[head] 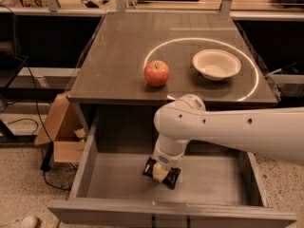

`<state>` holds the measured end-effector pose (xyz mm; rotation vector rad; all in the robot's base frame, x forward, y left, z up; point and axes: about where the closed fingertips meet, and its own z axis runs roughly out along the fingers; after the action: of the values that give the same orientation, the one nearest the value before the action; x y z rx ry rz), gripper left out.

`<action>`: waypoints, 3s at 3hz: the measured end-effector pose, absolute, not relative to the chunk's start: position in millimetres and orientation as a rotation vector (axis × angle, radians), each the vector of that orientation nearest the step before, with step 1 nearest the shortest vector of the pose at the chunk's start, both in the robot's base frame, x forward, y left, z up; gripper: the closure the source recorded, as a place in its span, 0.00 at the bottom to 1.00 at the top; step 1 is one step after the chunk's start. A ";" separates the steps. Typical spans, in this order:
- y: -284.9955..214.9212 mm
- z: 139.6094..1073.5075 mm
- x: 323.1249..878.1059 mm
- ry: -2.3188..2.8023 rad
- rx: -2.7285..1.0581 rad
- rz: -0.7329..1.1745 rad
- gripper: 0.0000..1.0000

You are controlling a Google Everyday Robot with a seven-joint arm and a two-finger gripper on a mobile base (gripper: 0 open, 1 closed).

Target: Pick rxbar chocolate from top drawer and place on counter

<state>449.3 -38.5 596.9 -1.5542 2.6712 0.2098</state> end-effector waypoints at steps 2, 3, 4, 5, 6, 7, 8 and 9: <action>-27.3 616.5 448.3 2.616 -1.619 0.212 1.00; -21.3 622.9 447.7 2.597 -1.644 0.208 1.00; -19.2 651.6 453.4 2.571 -1.671 0.202 1.00; -15.3 699.9 461.9 2.529 -1.718 0.190 1.00; -17.1 738.8 465.7 2.510 -1.759 0.172 1.00; -18.9 741.6 464.2 2.518 -1.766 0.169 1.00; -19.3 754.5 459.3 2.495 -1.798 0.168 1.00; -22.0 785.6 436.9 2.438 -1.850 0.201 1.00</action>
Offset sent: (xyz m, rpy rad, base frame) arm -0.0018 0.0191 0.0309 0.0249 -0.0298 0.0900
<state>436.9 -22.0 785.6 -1.8500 2.4384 0.2009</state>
